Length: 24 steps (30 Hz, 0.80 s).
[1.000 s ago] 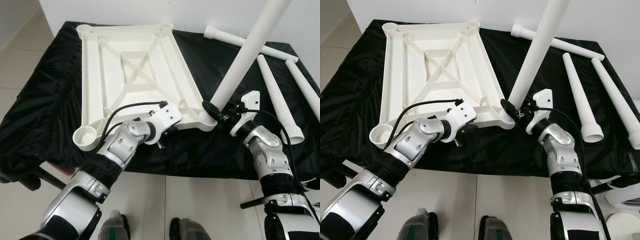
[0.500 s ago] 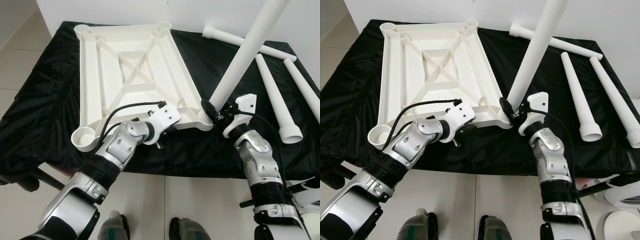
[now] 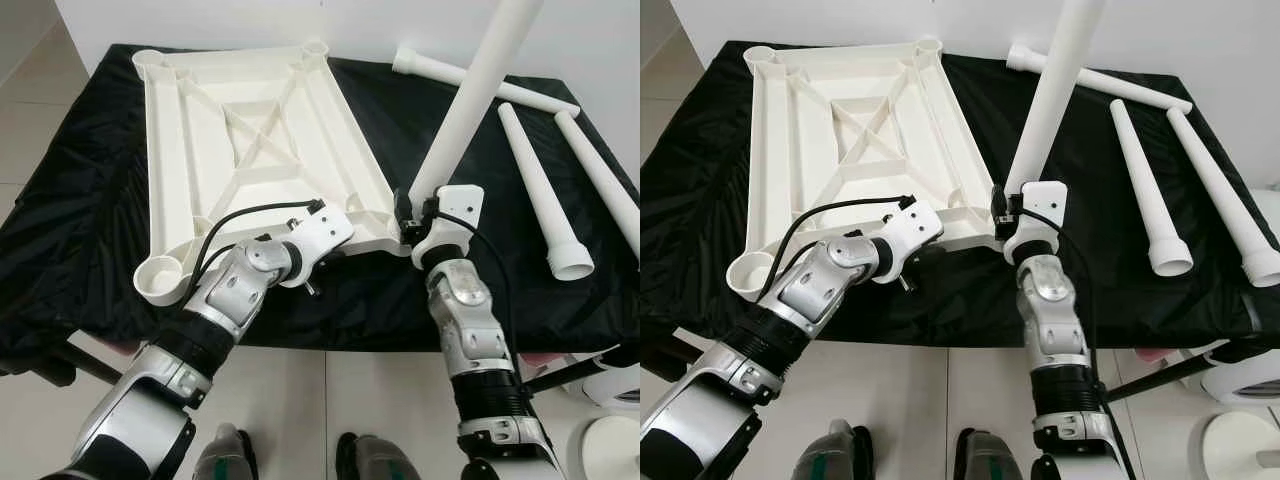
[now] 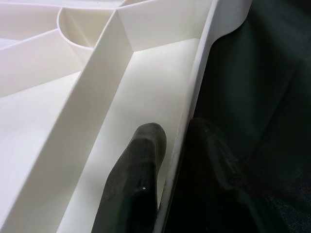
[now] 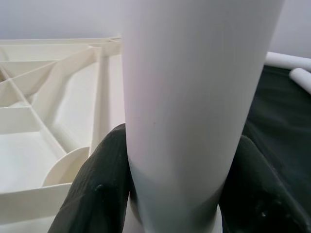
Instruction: Building children table
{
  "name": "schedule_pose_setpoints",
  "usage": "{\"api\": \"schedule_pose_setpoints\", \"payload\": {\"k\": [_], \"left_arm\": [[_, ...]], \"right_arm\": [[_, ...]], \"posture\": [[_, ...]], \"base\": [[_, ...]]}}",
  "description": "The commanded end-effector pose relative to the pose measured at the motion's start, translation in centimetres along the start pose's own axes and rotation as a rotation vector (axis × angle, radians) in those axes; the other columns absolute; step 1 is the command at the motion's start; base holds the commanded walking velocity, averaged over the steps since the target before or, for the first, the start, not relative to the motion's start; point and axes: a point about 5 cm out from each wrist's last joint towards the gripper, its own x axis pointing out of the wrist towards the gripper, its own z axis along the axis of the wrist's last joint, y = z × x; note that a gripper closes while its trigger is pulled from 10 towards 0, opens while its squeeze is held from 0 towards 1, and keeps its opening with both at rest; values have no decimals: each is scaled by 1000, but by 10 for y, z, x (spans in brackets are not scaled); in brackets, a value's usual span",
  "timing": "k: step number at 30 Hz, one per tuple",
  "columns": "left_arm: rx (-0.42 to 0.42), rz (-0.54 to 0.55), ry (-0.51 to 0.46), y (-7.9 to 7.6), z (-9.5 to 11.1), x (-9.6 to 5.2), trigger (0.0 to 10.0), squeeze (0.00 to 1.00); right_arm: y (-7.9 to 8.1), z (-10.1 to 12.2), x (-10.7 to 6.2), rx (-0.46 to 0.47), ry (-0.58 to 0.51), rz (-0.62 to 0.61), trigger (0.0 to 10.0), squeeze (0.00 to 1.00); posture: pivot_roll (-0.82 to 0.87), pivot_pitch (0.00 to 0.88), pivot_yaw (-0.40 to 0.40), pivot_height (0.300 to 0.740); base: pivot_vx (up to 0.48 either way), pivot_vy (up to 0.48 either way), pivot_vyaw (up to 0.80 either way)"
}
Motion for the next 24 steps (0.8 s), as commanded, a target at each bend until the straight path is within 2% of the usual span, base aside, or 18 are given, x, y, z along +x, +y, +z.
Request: {"api": "schedule_pose_setpoints", "payload": {"k": [1, 3, 9, 16, 17, 19, 20, 24], "left_arm": [[36, -67, 0, -12, 3, 3, 10000, 0], [36, -67, 0, -12, 3, 3, 10000, 0], [34, -70, 1, -13, 3, 2, 10000, 0], [32, -72, 1, -14, 3, 2, 10000, 0], [31, -72, 1, -14, 3, 2, 10000, 0], [31, -73, 1, -14, 3, 2, 10000, 0], [30, -73, 1, -15, 3, 2, 10000, 0], [30, -72, 2, -15, 3, 2, 10000, 0]], "right_arm": [[-3, -1, 1, -15, 21, -102, 10000, 0], [-3, -1, 1, -15, 21, -102, 10000, 0], [7, -3, -6, -1, 34, -210, 10000, 0], [9, -3, -7, 11, 45, -231, 10000, 0], [8, -3, -7, 15, 44, -238, 10000, 380], [8, -3, -7, 17, 44, -241, 10000, 380], [7, -2, -8, 29, 43, -232, 10000, 1000], [5, 0, -8, 12, 24, -198, 10000, 1000]], "posture": [[-12, 100, -22, 740], [-12, 100, -22, 740], [-12, 104, -21, 740], [-11, 105, -23, 740], [-12, 105, -23, 740], [-11, 105, -24, 740], [-10, 103, -25, 740], [-9, 99, -28, 740]], "base": [[0, 0, 0], [0, 0, 0], [0, 0, 0], [0, 0, 0], [0, 0, 0], [0, 0, 0], [0, 0, 0], [0, 0, 0]]}}
